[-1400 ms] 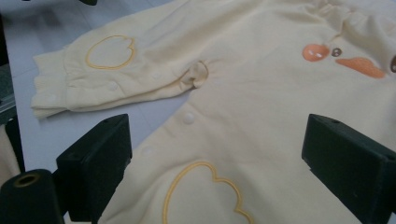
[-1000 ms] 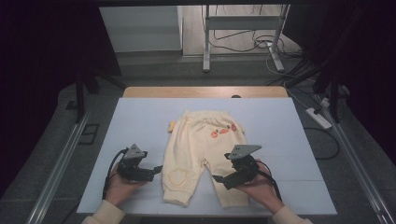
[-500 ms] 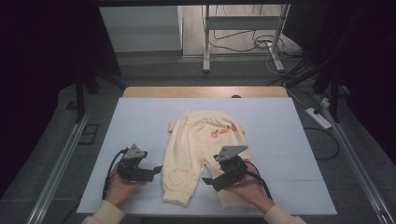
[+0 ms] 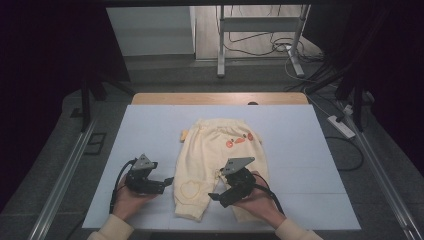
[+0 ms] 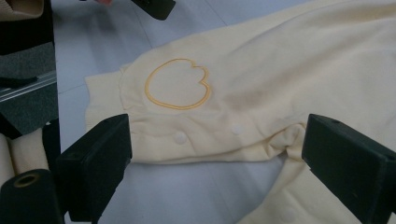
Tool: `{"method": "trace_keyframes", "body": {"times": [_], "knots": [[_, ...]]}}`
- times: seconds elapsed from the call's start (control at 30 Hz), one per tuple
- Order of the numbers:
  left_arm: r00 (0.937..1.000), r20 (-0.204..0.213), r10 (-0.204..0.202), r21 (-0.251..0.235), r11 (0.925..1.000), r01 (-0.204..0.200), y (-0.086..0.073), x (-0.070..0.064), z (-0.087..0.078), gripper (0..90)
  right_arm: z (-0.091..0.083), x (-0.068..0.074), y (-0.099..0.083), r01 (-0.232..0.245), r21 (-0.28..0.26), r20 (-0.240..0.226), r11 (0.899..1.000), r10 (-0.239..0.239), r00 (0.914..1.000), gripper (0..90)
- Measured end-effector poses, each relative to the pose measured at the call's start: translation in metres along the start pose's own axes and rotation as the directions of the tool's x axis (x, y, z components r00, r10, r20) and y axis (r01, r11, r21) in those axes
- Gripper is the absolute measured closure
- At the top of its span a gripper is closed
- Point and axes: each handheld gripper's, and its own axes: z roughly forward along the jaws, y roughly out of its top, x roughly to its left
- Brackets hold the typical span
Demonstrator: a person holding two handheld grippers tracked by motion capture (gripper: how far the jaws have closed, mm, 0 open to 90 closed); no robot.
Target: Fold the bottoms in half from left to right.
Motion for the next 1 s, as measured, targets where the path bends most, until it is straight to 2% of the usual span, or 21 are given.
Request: {"method": "trace_keyframes", "body": {"times": [0.3,0.57,0.63,0.83,1.0], "knots": [[1.0,0.002,-0.003,-0.01,0.9999,0.003,0.0,0.0,-0.002,12.7,0.01,0.01,0.007,0.015,0.006,-0.021,1.0,-0.015,0.9997,8.5],[1.0,0.004,-0.004,-0.018,0.9998,0.004,0.001,0.0,-0.004,12.8,0.027,0.021,0.015,0.043,0.029,-0.056,0.999,-0.041,0.9976,8.6],[1.0,0.006,-0.004,-0.019,0.9998,0.004,0.001,0.0,-0.003,12.8,0.032,0.024,0.016,0.053,0.031,-0.07,0.998,-0.051,0.9962,13.4],[1.0,0.008,-0.001,-0.013,0.9999,0.002,0.001,0.0,-0.001,12.8,0.043,0.029,0.018,0.067,0.038,-0.098,0.997,-0.063,0.9932,13.7],[0.9999,0.005,-0.012,-0.022,0.9997,0.012,0.001,0.001,-0.003,12.9,0.052,0.038,0.022,0.093,0.047,-0.122,0.995,-0.086,0.9887,13.8]]}}
